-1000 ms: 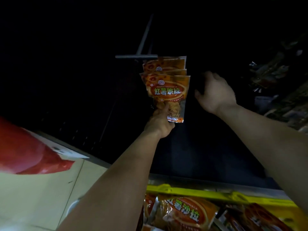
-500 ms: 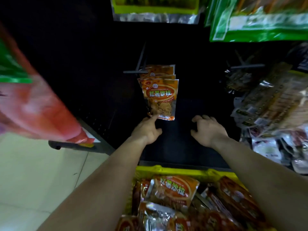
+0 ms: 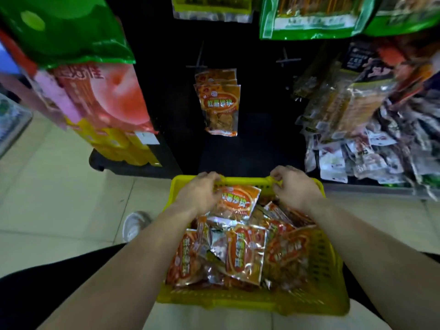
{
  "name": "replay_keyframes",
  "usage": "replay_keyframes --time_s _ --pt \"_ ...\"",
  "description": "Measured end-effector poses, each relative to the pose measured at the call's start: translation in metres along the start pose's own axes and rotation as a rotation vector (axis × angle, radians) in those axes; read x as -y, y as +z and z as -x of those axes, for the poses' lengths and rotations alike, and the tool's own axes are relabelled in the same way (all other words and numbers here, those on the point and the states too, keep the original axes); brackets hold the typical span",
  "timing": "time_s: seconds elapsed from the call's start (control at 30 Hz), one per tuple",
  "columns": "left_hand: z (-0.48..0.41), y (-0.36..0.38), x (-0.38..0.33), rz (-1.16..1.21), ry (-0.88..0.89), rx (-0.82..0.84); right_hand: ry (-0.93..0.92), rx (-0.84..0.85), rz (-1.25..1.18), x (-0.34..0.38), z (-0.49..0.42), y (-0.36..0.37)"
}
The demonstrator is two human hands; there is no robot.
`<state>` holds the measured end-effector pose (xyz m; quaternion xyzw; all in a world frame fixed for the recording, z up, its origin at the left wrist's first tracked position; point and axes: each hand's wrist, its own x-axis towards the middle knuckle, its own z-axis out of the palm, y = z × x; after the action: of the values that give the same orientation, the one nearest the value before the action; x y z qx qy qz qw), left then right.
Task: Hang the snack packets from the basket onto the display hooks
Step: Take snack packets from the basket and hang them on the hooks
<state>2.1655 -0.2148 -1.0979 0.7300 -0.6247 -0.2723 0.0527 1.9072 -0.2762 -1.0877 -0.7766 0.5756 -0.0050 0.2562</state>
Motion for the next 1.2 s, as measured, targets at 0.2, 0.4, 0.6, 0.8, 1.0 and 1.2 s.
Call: replay_keyframes --time_s 0.2,0.4,0.6,0.8,1.0,1.2 --pt "0.023 0.045 0.021 -0.108 -0.008 0.208 0.087 0.223 -0.021 -0.008 0.02 0.055" --pt "0.012 0.057 0.035 -0.083 -0.05 0.218 0.188 0.156 -0.21 -0.004 0.001 0.096" --pt "0.003 0.065 0.037 0.019 -0.099 0.197 0.253 0.01 -0.401 0.01 -0.016 0.121" --pt "-0.003 0.047 0.028 0.147 -0.098 0.0 0.171 -0.011 -0.476 0.016 -0.015 0.109" --pt "0.003 0.017 0.015 0.036 -0.021 -0.237 0.049 0.119 -0.594 0.026 0.0 0.072" --pt "0.02 -0.024 -0.006 0.005 0.105 -0.171 -0.145 0.209 -0.564 0.031 0.022 0.002"
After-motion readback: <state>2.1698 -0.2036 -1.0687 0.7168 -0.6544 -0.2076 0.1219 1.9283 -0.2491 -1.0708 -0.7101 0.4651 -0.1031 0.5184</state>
